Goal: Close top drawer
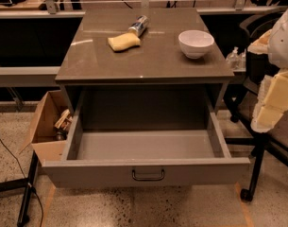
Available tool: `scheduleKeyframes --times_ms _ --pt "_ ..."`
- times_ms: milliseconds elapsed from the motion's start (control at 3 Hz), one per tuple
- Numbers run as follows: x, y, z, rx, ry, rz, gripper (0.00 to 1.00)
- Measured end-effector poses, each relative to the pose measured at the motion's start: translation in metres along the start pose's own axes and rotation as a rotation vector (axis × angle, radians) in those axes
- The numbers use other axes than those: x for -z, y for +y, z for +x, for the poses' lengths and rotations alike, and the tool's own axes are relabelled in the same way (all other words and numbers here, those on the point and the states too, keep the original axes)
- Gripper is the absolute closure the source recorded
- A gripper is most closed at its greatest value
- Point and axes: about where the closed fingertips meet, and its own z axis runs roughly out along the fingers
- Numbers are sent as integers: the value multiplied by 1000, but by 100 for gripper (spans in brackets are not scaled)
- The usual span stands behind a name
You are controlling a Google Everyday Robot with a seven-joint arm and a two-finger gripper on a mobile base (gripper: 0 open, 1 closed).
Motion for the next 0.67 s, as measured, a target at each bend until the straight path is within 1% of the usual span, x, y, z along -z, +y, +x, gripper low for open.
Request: scheduleKeyframes --times_ms 333,667 --pt "0 0 0 0 0 0 0" --pt "2 0 -1 1 -2 8 11"
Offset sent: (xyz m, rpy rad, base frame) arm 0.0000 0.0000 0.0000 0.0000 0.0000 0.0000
